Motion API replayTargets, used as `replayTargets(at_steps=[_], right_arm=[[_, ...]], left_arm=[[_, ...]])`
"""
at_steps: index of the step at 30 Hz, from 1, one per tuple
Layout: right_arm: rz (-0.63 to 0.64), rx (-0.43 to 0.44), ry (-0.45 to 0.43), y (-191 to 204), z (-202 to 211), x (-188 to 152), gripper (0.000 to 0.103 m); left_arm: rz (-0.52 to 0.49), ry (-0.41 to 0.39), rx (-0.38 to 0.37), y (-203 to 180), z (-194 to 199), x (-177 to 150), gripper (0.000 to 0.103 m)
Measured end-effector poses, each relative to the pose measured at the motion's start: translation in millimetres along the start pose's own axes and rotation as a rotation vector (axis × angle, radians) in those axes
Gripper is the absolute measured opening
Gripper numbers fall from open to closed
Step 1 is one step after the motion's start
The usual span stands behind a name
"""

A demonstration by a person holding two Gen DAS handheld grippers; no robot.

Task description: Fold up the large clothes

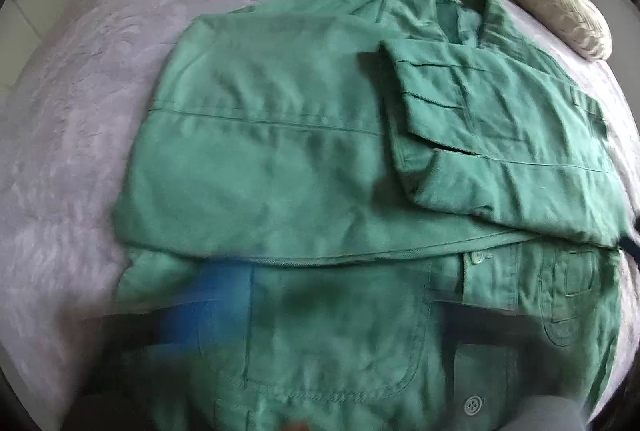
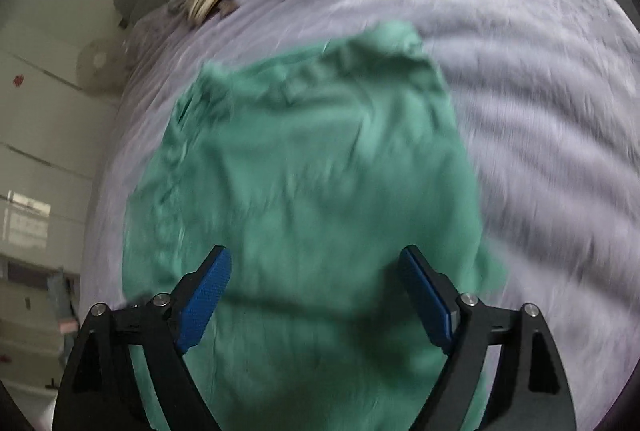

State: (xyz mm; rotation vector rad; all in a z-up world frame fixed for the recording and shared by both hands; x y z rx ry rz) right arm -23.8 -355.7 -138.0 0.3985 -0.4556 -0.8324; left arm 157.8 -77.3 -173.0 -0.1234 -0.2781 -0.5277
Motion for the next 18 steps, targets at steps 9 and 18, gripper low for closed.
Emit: replayTargets(at_steps=[9,18], right_arm=[[-0.011,-0.017,0.067,6,1,-55,0.103],[-0.035,-0.034,0.098,9,14,-83,0.103]], left_arm=[[-0.018,0.008,0.003,6,0,-4,0.102],[-0.045,0.063,0.016,19,12,-28,0.102]])
Point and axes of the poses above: each gripper's, at about its wrist camera, not at the fingertips, and z roughly against the way its jaws point, y to its left, x to its top, the point moved 6 cm from there along -z, roughly the way its jaws point, and after that the axes turned 1 degree about -z, right-handed, at the moved point
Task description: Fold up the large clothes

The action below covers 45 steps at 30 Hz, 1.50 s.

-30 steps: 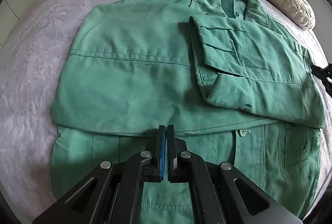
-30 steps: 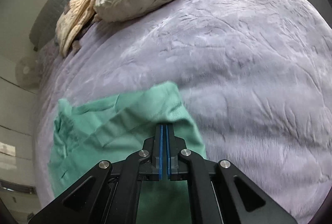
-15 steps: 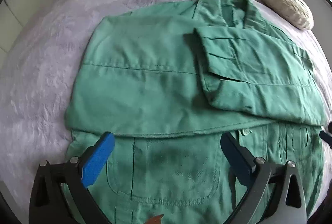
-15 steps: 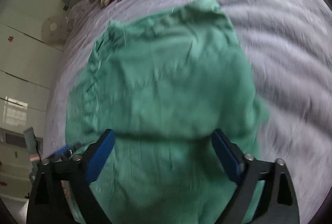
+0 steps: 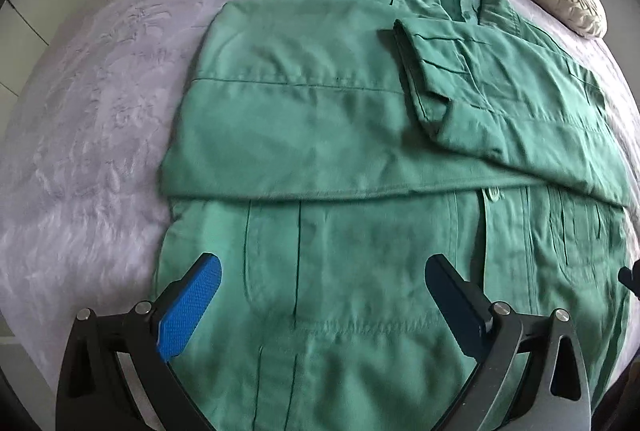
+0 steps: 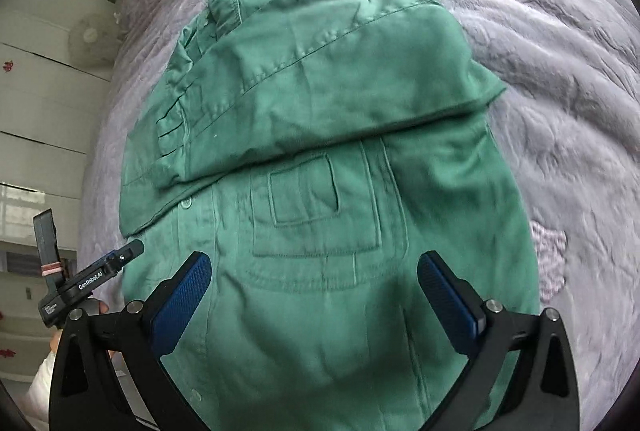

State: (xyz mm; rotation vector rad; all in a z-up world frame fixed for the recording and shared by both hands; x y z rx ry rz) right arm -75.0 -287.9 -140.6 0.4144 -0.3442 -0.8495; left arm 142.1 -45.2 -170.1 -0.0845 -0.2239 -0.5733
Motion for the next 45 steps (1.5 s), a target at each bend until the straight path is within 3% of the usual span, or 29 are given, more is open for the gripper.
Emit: replayTargets(at_steps=[5,13,35,45], right_arm=[[-0.008,0.010,0.001,11,8,-13,0.103],[-0.033,-0.025,0.095,19,14,-37,0.103],[-0.189,-0.047,0.059,48,33,-104,0.103],[-0.161,-0.018,0.100,54,30,-110,0.103]], left_arm=[[-0.006,0.019,-0.002,6,6,-13,0.102],[-0.021,0.042,-0.013,16,27,-37,0.102],[-0.125,0.105,-0.082,50,48,-88,0.102],[-0.046,0.093,-0.073,68,59,-109,0.102]])
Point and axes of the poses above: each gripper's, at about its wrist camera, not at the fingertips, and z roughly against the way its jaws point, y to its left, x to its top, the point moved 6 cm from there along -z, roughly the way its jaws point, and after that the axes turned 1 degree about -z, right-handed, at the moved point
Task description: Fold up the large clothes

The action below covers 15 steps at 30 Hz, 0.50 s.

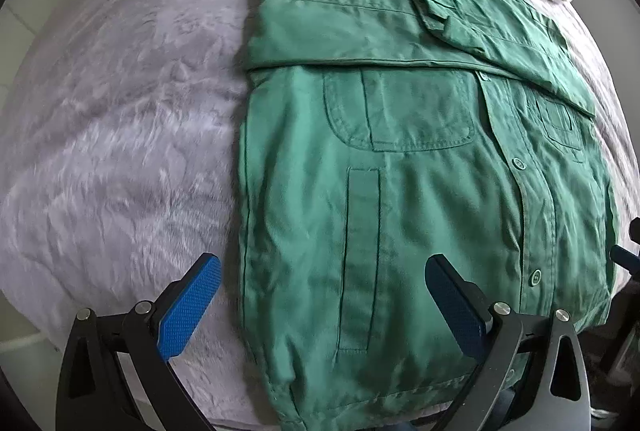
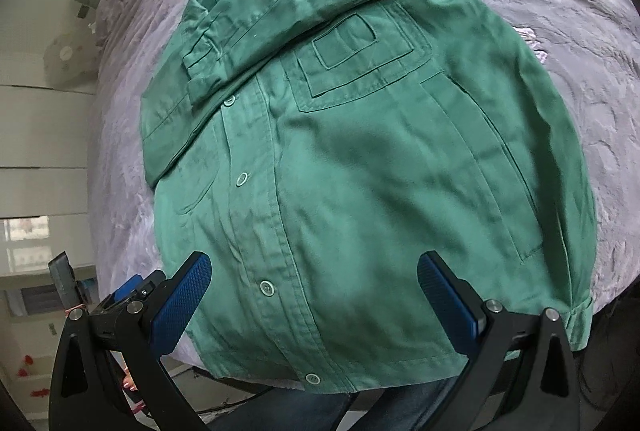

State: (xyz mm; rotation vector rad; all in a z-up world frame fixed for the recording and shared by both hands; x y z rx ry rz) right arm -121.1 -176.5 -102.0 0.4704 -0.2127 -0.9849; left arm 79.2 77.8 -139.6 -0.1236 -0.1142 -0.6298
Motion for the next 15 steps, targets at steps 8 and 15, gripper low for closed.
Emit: replayTargets(at_steps=[8,15], right_arm=[[0.019,0.000,0.016,-38,20,-4,0.103],[-0.081,-0.011,-0.050,-108,50,-2,0.103]], left_arm=[[0.061,0.079,0.013,3,-17,-43,0.102],[0.090,0.126,-0.032,14,-22,-77,0.102]])
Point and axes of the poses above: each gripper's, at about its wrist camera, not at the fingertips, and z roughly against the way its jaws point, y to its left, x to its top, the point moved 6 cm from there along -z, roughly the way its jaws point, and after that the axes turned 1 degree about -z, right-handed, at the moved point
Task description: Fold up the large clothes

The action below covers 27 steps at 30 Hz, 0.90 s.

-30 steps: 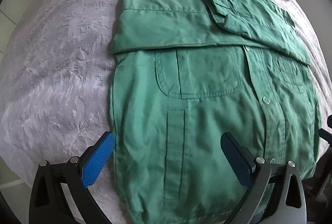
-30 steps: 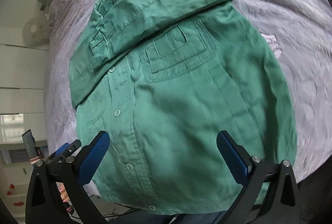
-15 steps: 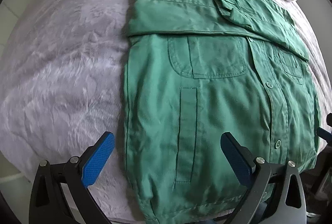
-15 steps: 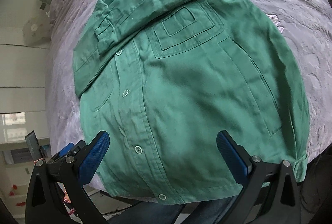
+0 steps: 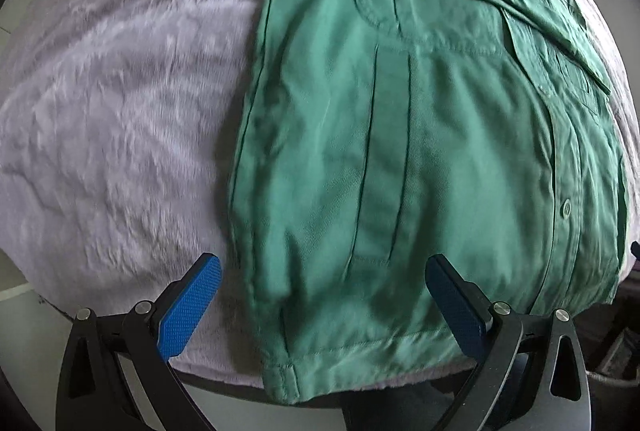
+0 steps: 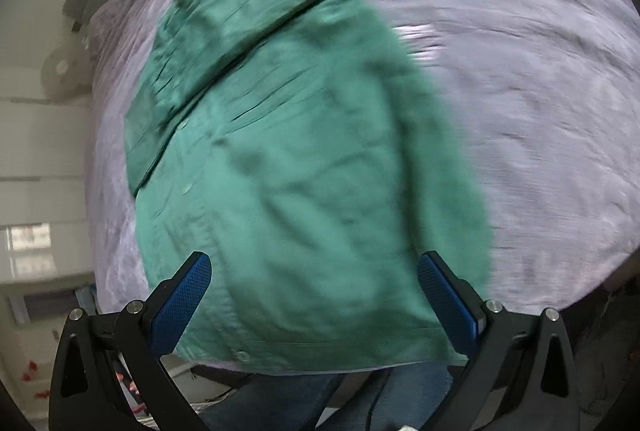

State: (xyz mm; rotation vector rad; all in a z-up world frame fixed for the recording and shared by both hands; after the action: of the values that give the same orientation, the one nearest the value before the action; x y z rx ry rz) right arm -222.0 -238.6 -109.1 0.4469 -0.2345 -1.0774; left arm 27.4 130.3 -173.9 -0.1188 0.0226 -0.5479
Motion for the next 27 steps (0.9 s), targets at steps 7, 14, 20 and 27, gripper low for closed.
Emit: replayTargets(at_steps=[7,14,20,27], right_arm=[[-0.097,-0.047,-0.029,-68,3,-3,0.103],[-0.178,0.091,0.108,-86,-28,-35,0.103],[-0.146,0.360,0.137,-36,-29,-42,0.103],[-0.151,0.403,0.163,-14,-40,-36,0.103]], left_arm=[[0.053,0.097,-0.133,19,-26,-32,0.102],[0.094,0.140,-0.238,22,-34,-54,0.102],[0.061,0.171,-0.289,4,-38,-71,0.102],[0.057,0.198,-0.273,-12,-55,-64,0.102]])
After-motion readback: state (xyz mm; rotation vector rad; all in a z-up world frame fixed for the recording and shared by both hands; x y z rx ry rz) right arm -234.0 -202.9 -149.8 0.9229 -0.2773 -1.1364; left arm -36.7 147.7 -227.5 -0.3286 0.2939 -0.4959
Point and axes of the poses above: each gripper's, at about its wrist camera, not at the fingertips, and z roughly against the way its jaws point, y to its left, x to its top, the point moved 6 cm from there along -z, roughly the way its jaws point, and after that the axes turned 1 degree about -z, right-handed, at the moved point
